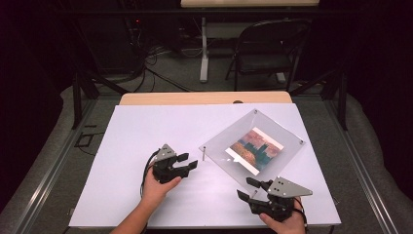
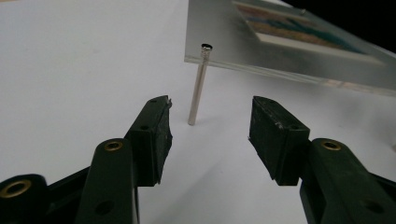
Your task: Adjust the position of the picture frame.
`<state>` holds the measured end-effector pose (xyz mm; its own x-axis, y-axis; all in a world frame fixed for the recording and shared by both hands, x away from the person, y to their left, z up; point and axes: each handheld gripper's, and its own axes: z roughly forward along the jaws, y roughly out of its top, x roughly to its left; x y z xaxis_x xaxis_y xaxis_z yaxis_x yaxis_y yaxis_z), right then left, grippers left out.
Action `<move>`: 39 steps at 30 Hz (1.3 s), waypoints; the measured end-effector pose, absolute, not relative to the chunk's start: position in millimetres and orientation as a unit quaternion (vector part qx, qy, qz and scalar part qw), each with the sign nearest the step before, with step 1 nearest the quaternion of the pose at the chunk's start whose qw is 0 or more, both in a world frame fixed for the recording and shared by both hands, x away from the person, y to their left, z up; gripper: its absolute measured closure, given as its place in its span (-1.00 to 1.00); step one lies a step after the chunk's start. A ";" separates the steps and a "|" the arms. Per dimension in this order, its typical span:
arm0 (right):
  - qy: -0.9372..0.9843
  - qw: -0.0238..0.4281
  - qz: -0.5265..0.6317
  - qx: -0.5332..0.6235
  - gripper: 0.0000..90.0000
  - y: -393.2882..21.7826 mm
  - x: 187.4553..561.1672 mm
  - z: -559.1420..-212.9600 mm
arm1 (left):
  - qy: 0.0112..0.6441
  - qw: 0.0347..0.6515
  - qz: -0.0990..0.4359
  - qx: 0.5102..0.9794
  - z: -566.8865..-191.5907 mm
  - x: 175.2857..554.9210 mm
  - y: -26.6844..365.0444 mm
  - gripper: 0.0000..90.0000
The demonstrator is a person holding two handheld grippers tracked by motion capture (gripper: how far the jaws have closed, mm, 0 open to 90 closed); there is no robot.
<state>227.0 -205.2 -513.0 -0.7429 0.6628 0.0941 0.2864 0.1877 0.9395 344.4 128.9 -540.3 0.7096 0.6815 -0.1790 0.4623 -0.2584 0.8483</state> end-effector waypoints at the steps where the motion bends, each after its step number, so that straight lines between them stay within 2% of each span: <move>1: 0.749 0.170 0.556 0.316 0.03 -205.7 227.3 -513.0 | 0.362 0.480 0.114 0.791 -541.3 347.9 124.7 0.06; 6: 0.743 0.166 0.562 0.324 0.03 -209.4 228.1 -512.5 | 0.366 0.458 0.117 0.801 -546.0 359.5 113.7 0.08; 16: 0.737 0.159 0.569 0.330 0.03 -212.2 228.9 -512.8 | 0.370 0.439 0.104 0.812 -555.7 379.4 102.3 0.38; 33: 0.730 0.168 0.568 0.341 0.03 -218.2 223.4 -511.8 | 0.360 0.422 0.106 0.825 -560.7 390.5 81.6 0.65; 39: 0.725 0.176 0.567 0.349 0.02 -222.9 218.7 -511.2 | 0.364 0.421 0.097 0.825 -560.1 393.6 79.4 0.83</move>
<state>218.7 -222.9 -511.2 -0.6951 0.7050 0.1410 0.3068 0.1134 0.9450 393.6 79.4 -560.1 0.7160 0.6824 -0.1471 0.5199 -0.3806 0.7648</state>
